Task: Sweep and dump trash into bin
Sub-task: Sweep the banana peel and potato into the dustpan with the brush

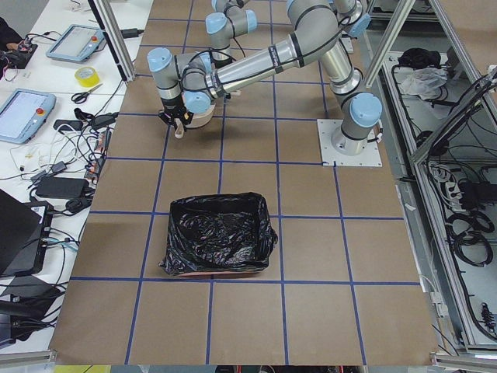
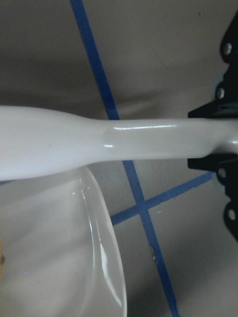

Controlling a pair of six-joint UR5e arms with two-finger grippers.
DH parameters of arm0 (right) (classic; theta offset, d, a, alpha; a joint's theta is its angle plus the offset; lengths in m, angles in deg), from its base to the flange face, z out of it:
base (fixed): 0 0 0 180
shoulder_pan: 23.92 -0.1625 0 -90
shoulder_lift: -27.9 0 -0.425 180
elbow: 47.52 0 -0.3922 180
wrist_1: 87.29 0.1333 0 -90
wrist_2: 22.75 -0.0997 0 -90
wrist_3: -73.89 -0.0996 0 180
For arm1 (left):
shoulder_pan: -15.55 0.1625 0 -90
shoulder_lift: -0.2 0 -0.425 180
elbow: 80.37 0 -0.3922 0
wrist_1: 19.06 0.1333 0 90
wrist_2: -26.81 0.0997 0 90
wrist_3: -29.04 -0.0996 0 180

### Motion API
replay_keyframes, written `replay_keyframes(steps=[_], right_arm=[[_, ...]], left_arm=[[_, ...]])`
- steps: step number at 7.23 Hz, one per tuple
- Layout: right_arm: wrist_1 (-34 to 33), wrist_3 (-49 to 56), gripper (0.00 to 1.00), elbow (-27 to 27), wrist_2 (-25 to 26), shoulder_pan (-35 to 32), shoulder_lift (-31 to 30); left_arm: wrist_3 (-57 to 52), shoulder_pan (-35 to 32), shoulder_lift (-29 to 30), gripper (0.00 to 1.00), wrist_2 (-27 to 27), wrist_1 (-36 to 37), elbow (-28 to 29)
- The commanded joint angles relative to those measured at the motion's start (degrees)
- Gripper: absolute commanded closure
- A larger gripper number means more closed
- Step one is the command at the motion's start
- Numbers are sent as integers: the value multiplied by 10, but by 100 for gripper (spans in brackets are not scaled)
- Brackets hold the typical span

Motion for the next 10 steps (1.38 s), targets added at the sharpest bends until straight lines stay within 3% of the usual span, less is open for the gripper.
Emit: replay_keyframes(steps=[1, 3, 4, 6, 10], right_arm=[[60, 5, 100, -4, 25, 22, -32], [132, 73, 100, -10, 81, 64, -67], [141, 111, 100, -26, 99, 89, -88], [128, 115, 100, -64, 109, 92, -95], [50, 66, 100, -67, 67, 61, -71]], left_arm=[[0, 0, 0, 99, 0, 0, 0], [0, 2, -3, 99, -16, 0, 0], [-1, 12, -3, 99, -54, -1, -3], [-3, 19, -3, 99, -62, -1, -9], [-7, 19, 0, 99, -52, -2, -1]])
